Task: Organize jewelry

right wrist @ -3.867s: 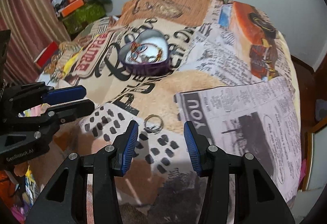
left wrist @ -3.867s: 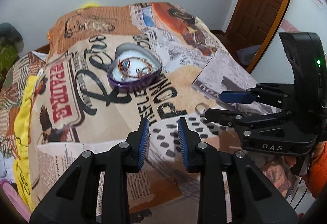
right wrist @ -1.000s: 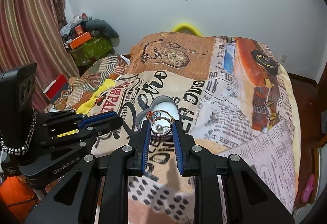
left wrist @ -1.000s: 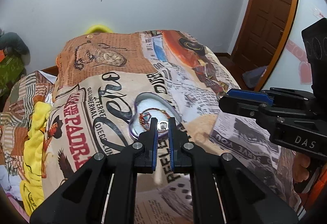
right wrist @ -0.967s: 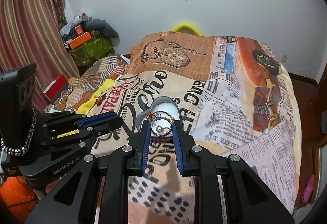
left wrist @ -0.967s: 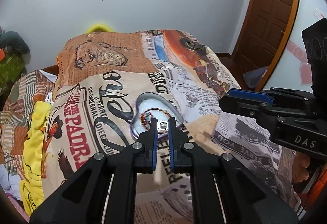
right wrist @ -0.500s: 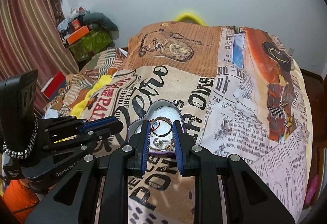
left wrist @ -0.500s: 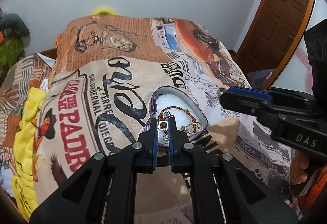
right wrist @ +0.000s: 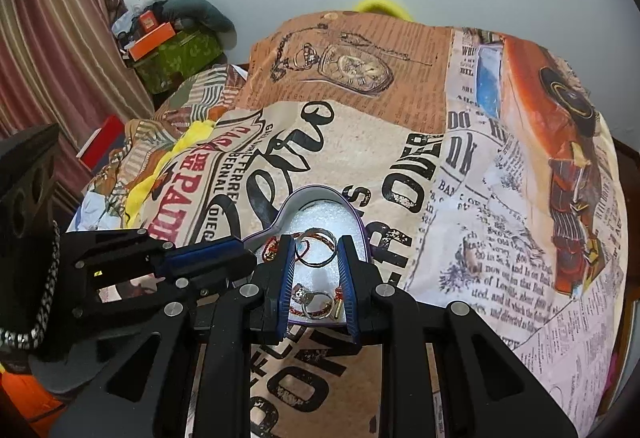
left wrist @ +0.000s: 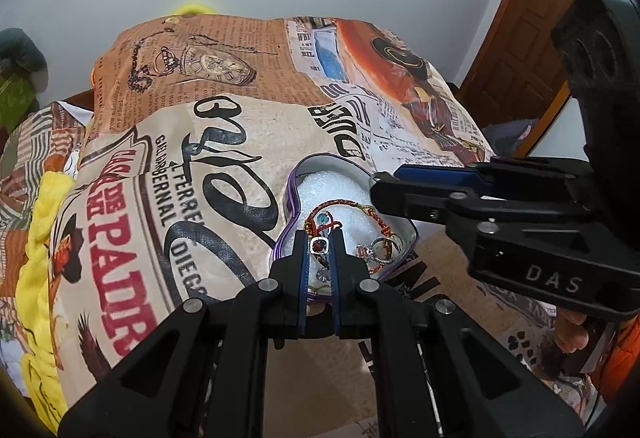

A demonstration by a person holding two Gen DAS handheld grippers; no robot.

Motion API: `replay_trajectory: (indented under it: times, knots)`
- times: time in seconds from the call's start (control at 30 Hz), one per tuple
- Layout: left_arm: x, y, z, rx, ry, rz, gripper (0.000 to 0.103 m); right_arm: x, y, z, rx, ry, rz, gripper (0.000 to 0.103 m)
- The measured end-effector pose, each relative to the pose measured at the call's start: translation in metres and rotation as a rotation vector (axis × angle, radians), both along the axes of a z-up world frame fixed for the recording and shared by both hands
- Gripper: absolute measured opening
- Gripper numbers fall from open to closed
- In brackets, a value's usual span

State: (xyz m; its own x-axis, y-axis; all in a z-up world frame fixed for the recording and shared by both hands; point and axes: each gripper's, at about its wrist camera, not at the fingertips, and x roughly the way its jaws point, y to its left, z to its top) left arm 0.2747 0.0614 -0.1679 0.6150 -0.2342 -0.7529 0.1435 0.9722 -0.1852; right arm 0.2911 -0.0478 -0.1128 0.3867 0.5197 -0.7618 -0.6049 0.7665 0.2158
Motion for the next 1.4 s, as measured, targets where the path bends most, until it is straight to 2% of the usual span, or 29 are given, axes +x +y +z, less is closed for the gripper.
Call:
replay_trajectory:
  times: [0.33, 0.5, 0.83, 1.1, 1.4]
  knots:
    - [0.0, 0.001, -0.001, 0.001, 0.0, 0.004, 0.008, 0.003, 0.006, -0.008, -0.006, 0.037, 0.022, 0.02]
    - [-0.003, 0.004, 0.002, 0.011, 0.001, 0.027, 0.011, 0.001, 0.009, -0.01, -0.027, 0.052, 0.038, 0.02]
    - [-0.022, 0.006, 0.03, 0.04, -0.051, 0.049, 0.013, -0.009, -0.004, 0.01, -0.01, 0.015, 0.004, 0.02]
    - [-0.055, -0.004, 0.075, 0.077, -0.161, 0.05, 0.021, -0.04, -0.015, 0.053, -0.004, -0.124, -0.021, 0.02]
    - [-0.116, -0.008, 0.147, 0.084, -0.356, 0.105, 0.023, -0.109, -0.046, 0.128, 0.089, -0.381, -0.087, 0.02]
